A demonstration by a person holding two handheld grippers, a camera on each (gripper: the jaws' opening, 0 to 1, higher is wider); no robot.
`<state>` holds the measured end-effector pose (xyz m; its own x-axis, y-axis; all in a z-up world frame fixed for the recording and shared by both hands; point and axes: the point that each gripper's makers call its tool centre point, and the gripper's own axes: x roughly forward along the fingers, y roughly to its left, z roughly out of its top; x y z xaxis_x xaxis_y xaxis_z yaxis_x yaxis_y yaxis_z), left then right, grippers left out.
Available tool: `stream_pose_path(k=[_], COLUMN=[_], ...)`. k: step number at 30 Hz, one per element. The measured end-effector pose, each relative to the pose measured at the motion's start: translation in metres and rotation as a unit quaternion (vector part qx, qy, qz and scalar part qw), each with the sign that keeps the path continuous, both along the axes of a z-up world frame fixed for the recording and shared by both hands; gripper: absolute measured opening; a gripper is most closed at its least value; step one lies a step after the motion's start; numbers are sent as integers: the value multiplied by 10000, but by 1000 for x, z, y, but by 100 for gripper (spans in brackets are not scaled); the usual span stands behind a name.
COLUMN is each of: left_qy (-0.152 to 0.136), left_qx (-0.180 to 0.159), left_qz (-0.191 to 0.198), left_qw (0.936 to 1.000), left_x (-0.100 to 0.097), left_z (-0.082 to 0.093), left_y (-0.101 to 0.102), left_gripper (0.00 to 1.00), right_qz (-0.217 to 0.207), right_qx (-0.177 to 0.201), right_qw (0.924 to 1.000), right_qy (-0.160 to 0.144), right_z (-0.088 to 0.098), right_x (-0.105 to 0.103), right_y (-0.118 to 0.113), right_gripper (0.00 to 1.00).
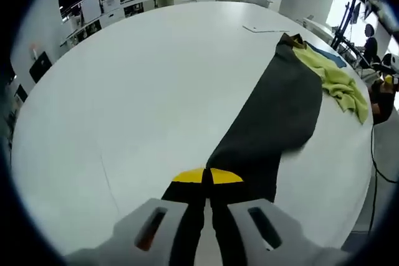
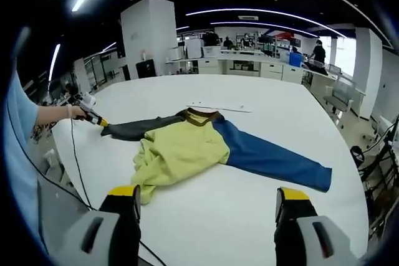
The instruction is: Fold the garment on the visible template until the final outline fits inside the template.
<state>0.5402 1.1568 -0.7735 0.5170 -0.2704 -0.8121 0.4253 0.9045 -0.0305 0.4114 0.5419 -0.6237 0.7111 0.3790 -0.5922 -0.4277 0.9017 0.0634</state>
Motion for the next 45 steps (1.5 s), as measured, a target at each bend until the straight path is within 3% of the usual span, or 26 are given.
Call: stream_pose_path(k=[5,10,17,20,24,26,33,36,45], left_qy=[-62,-213,-192,-355,-479,-531,-607,-683,-848], left_qx=[99,161,173,-78,-22,-86,-95,-295,-645], left_qz=[64,137,231,319,110,25,-379,-453,-476], left_qw=[9999,9995,9994,9988,9988,9986,9974,9962,9932], left_x=[2,5,5,6,-1,-6,-24,-30,-48], left_z=[-2,-1,0,7,16,22,27,33,56], left_y=[6,10,11,7,6,1,-13,-26,-55], left_gripper=[0,0,1,11,37,39,62,72,80], right_qz=[-56,-27,27,42,77,76,117,96,56], right_qx=[-60,-59,-28,-13,-15,10,23,41,114], right_qw=[10000,9999,9998,9999,9998,9998,9998,9999,9999], right_qy=[56,151,179,167,163,159,140,132,74], right_z=[-5,-10,-11,-10,-10,-10,-9,-10,-12], right_x=[0,-3,-3,-3,-4,-4,-5,-7,-14], right_y=[-4,-1,4,6,8,9,13,11,8], right_gripper=[96,95,94,94,93,93,93,93,93])
